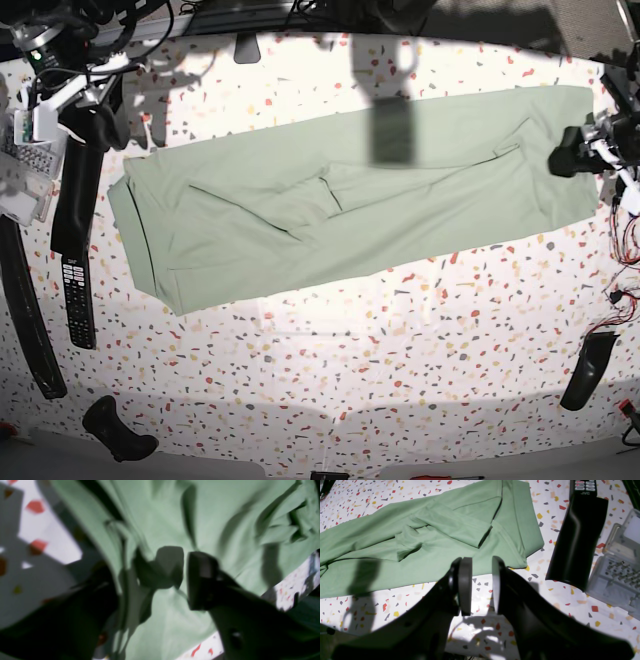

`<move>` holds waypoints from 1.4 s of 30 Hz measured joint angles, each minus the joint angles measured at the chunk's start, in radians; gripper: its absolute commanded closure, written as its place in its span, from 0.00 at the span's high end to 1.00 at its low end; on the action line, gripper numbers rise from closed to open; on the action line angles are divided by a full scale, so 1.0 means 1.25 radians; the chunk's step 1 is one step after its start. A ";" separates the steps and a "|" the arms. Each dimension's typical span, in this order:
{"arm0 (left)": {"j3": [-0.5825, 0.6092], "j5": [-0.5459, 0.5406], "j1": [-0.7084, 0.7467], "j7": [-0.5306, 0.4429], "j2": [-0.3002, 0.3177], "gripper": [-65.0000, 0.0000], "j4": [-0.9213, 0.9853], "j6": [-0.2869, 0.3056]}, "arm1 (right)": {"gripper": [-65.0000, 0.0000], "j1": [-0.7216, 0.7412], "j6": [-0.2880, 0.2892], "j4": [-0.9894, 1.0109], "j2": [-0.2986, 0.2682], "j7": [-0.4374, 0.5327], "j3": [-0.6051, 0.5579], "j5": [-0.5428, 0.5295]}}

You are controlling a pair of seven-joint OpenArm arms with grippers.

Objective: Fold the T-shirt properly
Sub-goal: 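Grasp the strip end with the left gripper and fold it inward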

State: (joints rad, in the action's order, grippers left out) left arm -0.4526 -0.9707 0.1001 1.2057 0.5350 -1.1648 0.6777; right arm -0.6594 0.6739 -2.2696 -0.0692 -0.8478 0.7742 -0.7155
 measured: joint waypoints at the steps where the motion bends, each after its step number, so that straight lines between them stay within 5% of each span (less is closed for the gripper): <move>1: 0.000 -0.009 0.002 0.008 0.005 0.28 0.000 -0.001 | 0.19 0.000 0.000 0.000 0.000 0.000 0.000 0.000; 3: 0.000 -0.042 0.006 0.026 0.009 0.21 0.002 -0.012 | 0.19 0.000 0.000 0.000 0.000 0.000 0.000 0.000; 11: 0.002 -0.173 0.008 0.070 0.006 0.21 0.004 -0.012 | 0.19 0.000 0.000 0.000 0.000 0.000 0.000 0.000; 13: 0.002 -0.182 0.008 0.059 0.006 0.13 0.004 -0.012 | 0.19 0.000 0.000 0.000 0.000 -0.001 0.000 0.000; 15: 0.002 -0.182 0.008 0.034 0.006 0.00 0.004 -0.012 | 0.19 0.000 0.000 0.000 0.000 -0.001 0.000 -0.001; 25: 0.002 -0.125 0.011 0.002 0.005 0.00 -0.149 -0.012 | 0.19 0.016 0.000 0.000 0.000 -0.009 0.000 -0.012; 28: 0.002 -0.072 0.009 0.001 -0.005 0.00 -0.244 -0.055 | 0.19 0.015 0.000 0.000 0.000 -0.009 0.000 -0.012; 34: 0.002 0.027 0.011 0.026 -0.111 0.00 -0.381 -0.139 | 0.19 0.016 0.000 0.000 0.000 -0.009 0.000 -0.012; 42: 0.000 0.104 0.011 0.021 -0.276 0.00 -0.541 -0.145 | 0.19 0.016 0.000 0.000 0.000 -0.008 0.000 -0.012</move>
State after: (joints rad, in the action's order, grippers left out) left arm -0.4522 -0.8406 0.1135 1.2316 0.1902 -1.8412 0.4969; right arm -0.6399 0.6739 -2.2696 -0.0689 -0.8581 0.7742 -0.7303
